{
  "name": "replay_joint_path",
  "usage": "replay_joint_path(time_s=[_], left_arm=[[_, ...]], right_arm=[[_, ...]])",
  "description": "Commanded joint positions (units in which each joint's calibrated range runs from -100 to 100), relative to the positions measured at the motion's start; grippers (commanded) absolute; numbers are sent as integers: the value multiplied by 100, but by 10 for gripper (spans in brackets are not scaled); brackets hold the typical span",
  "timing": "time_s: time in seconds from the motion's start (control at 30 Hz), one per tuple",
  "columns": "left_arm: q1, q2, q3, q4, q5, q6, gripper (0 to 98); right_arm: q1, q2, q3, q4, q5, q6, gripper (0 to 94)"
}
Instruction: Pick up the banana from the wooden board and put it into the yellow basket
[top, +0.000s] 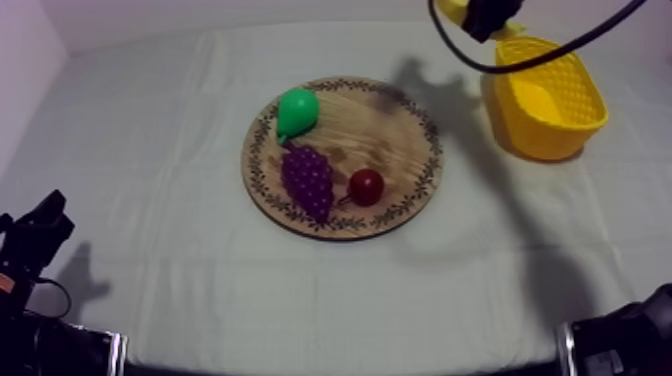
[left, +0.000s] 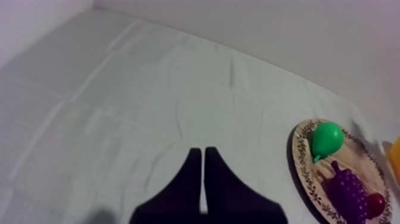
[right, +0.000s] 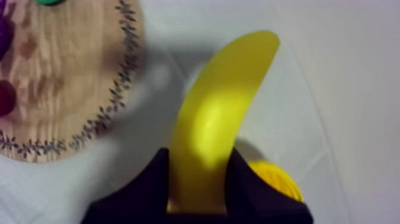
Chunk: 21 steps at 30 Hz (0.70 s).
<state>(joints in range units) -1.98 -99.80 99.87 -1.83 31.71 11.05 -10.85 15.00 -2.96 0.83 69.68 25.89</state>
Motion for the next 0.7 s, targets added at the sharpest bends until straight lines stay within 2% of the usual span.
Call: replay_joint_path(time_s=[0.0, 0.33, 0.67], left_arm=[[-1, -3, 2, 0, -3, -2, 1], [-1, -3, 2, 0, -3, 0, 1], [-1, -3, 2, 0, -3, 1, 1]], right_arm=[[241, -58, 82, 32, -2, -16, 119], [1065, -273, 927, 97, -232, -15, 117], [1294, -235, 1748, 114, -672, -60, 117]])
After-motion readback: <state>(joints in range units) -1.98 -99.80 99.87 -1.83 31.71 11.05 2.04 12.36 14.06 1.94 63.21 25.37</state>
